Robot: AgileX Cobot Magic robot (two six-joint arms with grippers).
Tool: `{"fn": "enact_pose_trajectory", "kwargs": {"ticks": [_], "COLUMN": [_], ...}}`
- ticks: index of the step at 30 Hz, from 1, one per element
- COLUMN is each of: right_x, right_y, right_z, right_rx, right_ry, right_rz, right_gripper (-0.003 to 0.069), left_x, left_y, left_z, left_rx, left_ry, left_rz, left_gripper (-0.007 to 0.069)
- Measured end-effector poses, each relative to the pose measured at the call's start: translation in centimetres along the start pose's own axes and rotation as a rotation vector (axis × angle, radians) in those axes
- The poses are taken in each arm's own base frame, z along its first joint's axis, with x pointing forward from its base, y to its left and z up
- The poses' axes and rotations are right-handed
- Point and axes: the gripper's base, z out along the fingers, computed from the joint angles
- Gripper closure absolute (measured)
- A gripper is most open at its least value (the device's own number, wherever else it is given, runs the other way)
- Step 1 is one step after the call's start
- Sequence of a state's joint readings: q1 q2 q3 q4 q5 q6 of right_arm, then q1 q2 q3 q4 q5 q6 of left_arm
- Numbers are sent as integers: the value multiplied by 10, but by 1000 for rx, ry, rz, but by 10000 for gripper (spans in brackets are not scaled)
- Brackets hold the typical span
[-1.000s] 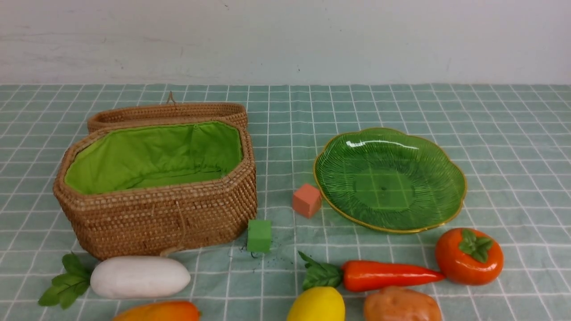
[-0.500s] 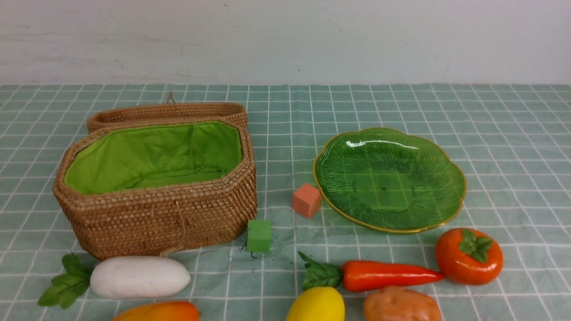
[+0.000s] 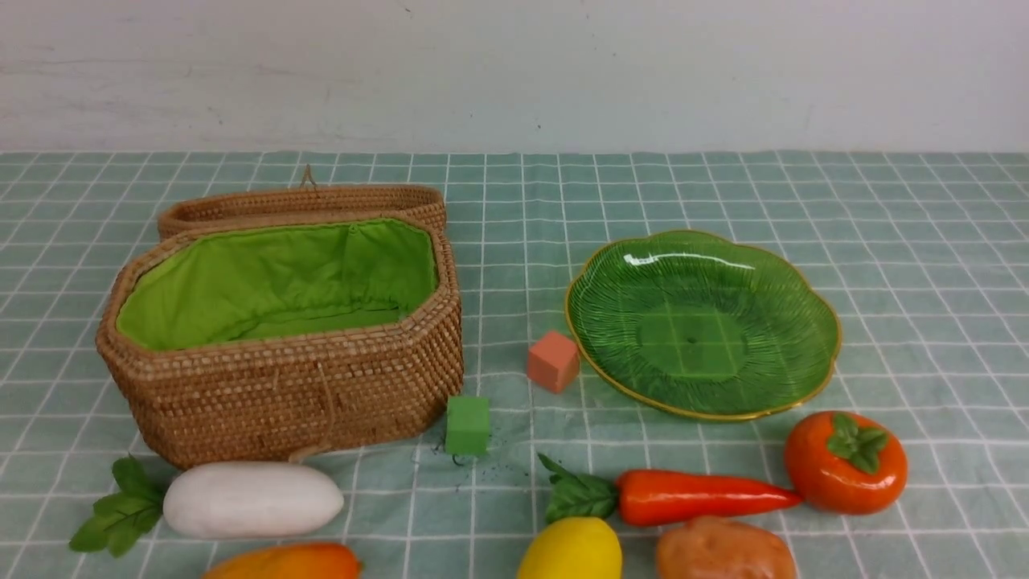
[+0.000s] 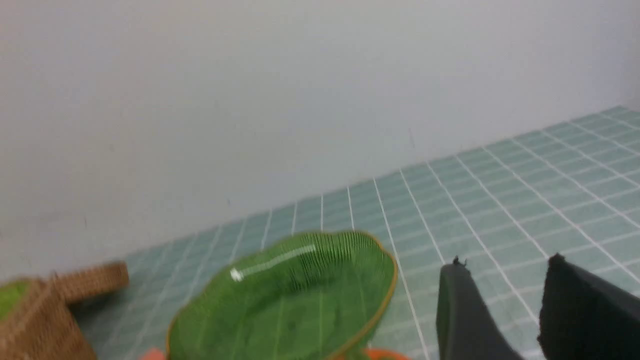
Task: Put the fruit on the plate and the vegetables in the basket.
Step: Use the right arm to grab a potato and put it into the left basket
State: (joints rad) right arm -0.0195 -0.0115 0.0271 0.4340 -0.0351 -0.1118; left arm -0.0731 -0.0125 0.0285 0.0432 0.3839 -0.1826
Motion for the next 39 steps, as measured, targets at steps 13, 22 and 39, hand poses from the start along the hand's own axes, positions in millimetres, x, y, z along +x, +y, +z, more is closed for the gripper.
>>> {"fn": "enact_pose_trajectory", "kwargs": {"ticks": [13,22,39], "right_x": [-101,-130,-26], "right_y": [41,66,122], "right_z": [-3,61,115], "right_rx": [-112,-135,-625], "right_ry": [-71,494,1221], "right_rz": [84,-216,-486], "right_gripper": [419,419,164], "left_x": [0,0,0], "left_y": [0,0,0], "left_z": [0,0,0], "left_rx": [0,0,0], "left_ry": [0,0,0], "left_rz": [0,0,0], "left_gripper": [386,386,386]}}
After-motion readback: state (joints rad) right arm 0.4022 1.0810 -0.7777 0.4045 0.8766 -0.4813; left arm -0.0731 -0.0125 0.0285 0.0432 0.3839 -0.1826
